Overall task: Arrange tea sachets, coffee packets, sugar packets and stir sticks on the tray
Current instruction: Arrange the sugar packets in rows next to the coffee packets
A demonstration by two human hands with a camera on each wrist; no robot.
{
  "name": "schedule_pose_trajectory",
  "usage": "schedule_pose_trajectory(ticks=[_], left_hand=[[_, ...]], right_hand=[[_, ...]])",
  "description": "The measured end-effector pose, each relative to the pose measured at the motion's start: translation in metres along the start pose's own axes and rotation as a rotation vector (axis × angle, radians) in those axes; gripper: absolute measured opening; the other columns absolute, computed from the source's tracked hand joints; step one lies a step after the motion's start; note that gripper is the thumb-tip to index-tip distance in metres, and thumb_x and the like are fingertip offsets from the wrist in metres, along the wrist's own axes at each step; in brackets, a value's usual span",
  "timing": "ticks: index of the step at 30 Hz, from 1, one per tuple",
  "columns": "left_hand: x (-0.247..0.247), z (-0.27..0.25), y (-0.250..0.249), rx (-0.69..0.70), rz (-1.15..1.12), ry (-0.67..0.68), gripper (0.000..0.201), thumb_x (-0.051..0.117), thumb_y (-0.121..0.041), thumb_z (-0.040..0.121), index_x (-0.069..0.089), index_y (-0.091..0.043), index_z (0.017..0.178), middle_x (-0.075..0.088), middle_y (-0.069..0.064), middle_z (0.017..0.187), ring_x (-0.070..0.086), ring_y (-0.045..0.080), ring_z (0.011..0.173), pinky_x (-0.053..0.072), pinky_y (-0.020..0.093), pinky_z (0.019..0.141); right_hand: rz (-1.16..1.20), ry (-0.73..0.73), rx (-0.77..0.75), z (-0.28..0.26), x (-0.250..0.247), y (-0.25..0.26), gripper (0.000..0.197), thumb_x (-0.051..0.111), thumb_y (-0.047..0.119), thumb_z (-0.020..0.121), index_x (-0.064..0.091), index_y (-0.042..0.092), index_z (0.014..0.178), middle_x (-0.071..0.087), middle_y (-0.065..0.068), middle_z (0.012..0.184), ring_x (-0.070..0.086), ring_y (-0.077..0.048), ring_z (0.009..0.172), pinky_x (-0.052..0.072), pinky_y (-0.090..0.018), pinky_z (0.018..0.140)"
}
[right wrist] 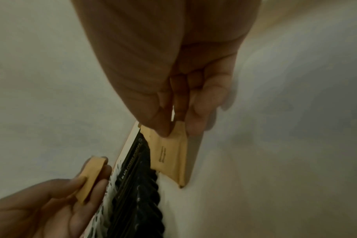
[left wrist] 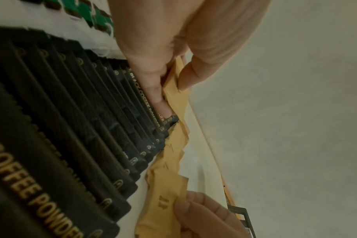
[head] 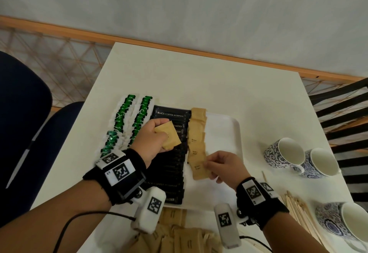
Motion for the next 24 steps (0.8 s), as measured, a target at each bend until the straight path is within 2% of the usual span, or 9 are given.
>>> schedule_pose_trajectory(ticks=[3, 6, 13, 16, 21, 24], left_hand=[[0.002, 0.000, 0.002, -0.010, -0.001, 0.010, 0.042, 0.043, 0.012, 0.087, 0.057, -0.027, 0.099, 0.054, 0.011, 0.117, 0.056, 0.032, 0.110, 0.057, 0.041, 0.075], [0.003, 0.000, 0.003, -0.021, 0.006, 0.015, 0.042, 0.043, 0.012, 0.086, 0.057, -0.026, 0.098, 0.056, 0.009, 0.113, 0.057, 0.032, 0.109, 0.057, 0.043, 0.077], [0.005, -0.001, 0.004, -0.033, 0.008, 0.026, 0.041, 0.043, 0.012, 0.085, 0.058, -0.024, 0.099, 0.055, 0.012, 0.114, 0.057, 0.032, 0.108, 0.057, 0.043, 0.078], [0.006, -0.001, 0.005, -0.030, 0.029, 0.030, 0.043, 0.043, 0.012, 0.084, 0.058, -0.025, 0.100, 0.057, 0.012, 0.115, 0.058, 0.032, 0.108, 0.056, 0.044, 0.081], [0.004, 0.000, 0.005, -0.026, 0.052, 0.012, 0.049, 0.044, 0.016, 0.083, 0.059, -0.028, 0.101, 0.061, 0.009, 0.108, 0.062, 0.026, 0.100, 0.056, 0.044, 0.084], [0.004, -0.002, 0.004, -0.025, 0.034, 0.007, 0.046, 0.046, 0.016, 0.085, 0.057, -0.024, 0.106, 0.064, 0.006, 0.100, 0.063, 0.022, 0.093, 0.055, 0.046, 0.085]], right_hand=[[-0.100, -0.061, -0.011, 0.004, 0.000, 0.001, 0.004, 0.067, 0.022, 0.081, 0.065, 0.018, 0.082, 0.069, 0.004, 0.069, 0.062, -0.008, 0.055, 0.051, -0.022, 0.054], [-0.184, -0.118, -0.044, 0.008, -0.002, 0.008, 0.003, 0.066, 0.025, 0.081, 0.065, 0.023, 0.079, 0.067, 0.007, 0.071, 0.062, -0.007, 0.061, 0.045, -0.018, 0.054], [-0.159, -0.160, -0.055, 0.018, -0.003, 0.022, 0.004, 0.062, 0.024, 0.083, 0.064, 0.020, 0.084, 0.069, 0.003, 0.069, 0.060, -0.005, 0.056, 0.045, -0.017, 0.050], [-0.124, -0.166, -0.036, 0.019, -0.005, 0.022, 0.006, 0.063, 0.024, 0.083, 0.064, 0.019, 0.087, 0.070, 0.001, 0.071, 0.062, -0.006, 0.055, 0.049, -0.021, 0.053], [-0.019, -0.108, 0.031, 0.010, -0.001, 0.012, 0.009, 0.066, 0.021, 0.083, 0.062, 0.016, 0.089, 0.071, -0.003, 0.073, 0.060, -0.008, 0.049, 0.047, -0.020, 0.045], [-0.034, -0.116, 0.039, 0.007, 0.001, 0.009, 0.011, 0.066, 0.023, 0.082, 0.060, 0.016, 0.089, 0.071, -0.003, 0.074, 0.059, -0.009, 0.047, 0.046, -0.021, 0.044]])
Point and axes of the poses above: each hand's wrist, its own z-axis towards the middle knuckle, its own x-axis out of the palm, y = z × x, the point moved 8 cm from there along z, towards the middle knuckle
